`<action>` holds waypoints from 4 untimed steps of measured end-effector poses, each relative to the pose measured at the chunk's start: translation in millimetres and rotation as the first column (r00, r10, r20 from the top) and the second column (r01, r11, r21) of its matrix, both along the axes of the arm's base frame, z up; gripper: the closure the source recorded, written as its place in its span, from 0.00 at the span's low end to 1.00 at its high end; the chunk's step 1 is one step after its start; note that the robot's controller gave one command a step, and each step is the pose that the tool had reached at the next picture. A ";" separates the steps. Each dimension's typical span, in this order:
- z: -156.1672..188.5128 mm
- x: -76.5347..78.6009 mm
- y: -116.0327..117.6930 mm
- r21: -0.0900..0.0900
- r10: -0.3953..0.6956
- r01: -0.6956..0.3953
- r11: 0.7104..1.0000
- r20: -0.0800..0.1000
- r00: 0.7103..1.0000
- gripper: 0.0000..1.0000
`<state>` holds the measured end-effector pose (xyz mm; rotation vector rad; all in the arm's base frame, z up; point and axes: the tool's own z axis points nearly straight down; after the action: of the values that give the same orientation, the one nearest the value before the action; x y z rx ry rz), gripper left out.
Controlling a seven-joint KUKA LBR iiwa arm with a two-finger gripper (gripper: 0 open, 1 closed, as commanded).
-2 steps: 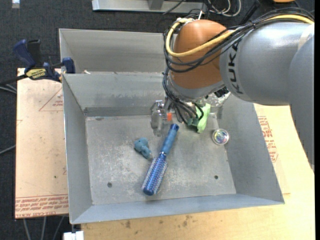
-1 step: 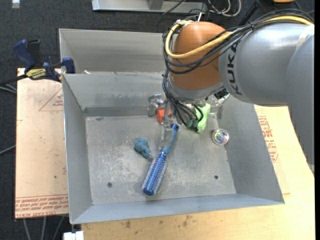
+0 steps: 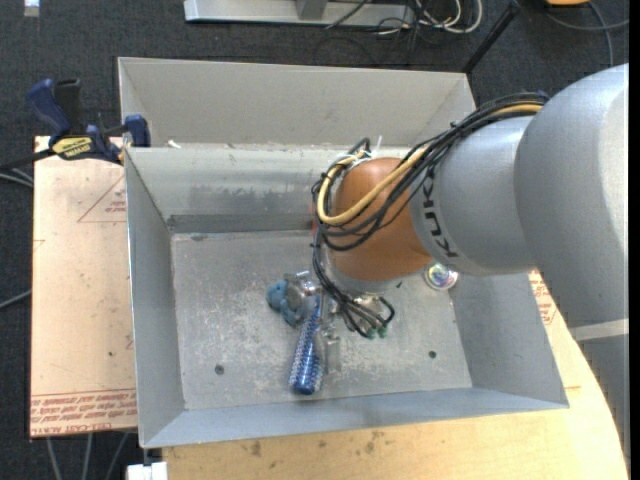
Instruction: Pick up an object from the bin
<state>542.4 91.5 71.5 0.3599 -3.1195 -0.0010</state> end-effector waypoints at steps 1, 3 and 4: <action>6.2 7.1 2.1 0.007 -0.002 0.002 1.000 0.027 1.000 1.00; 131.7 -5.8 52.5 0.001 0.010 -0.010 1.000 0.004 1.000 0.00; 17.7 -49.4 21.5 -0.001 0.079 -0.079 0.997 -0.008 0.997 0.00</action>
Offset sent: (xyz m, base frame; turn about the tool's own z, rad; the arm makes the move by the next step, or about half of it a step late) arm 0.0000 0.0000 0.0000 0.0000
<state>493.0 113.0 89.2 0.4817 -3.0950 0.0000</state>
